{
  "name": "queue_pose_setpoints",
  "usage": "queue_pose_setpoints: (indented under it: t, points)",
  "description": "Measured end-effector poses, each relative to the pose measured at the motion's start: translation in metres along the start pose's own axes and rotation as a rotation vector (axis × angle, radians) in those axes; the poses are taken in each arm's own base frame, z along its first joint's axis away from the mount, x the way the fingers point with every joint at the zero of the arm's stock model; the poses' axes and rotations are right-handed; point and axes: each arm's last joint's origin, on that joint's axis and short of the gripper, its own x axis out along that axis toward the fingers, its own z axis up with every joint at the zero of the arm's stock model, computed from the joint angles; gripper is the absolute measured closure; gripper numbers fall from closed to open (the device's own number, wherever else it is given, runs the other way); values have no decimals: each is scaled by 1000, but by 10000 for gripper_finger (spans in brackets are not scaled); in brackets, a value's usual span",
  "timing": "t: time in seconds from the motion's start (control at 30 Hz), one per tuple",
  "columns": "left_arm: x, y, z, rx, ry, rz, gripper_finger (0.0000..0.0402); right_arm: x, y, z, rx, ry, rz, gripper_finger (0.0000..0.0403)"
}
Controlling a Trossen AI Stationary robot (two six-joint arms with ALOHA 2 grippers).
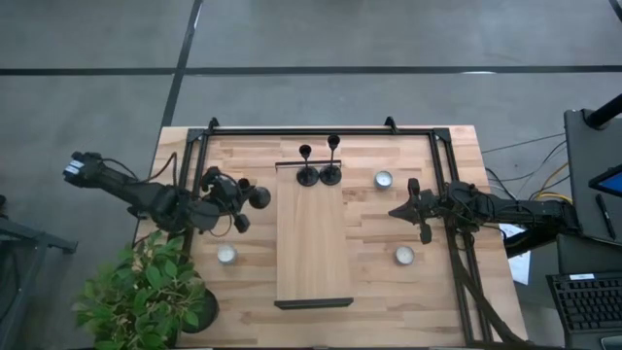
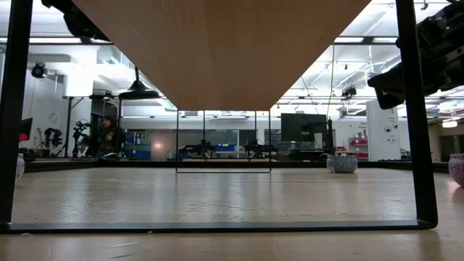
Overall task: Pick & Place candle stick holders
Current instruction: Put the black candle holder on the shelf aligned with the other black candle holders
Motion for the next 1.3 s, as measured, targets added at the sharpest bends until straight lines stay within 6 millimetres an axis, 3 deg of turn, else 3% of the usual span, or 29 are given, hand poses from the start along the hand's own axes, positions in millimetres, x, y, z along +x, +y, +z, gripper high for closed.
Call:
queue_pose_setpoints:
  t: [0.63,0.87,1.3]
  points:
    - [10,17,45,-2,-29,-73,393,0,0,0,0,0,0,394]
    - [34,21,60,-7,-33,-129,393,0,0,0,0,0,0,394]
    - [75,26,76,-69,41,-75,392,0,0,0,0,0,0,394]
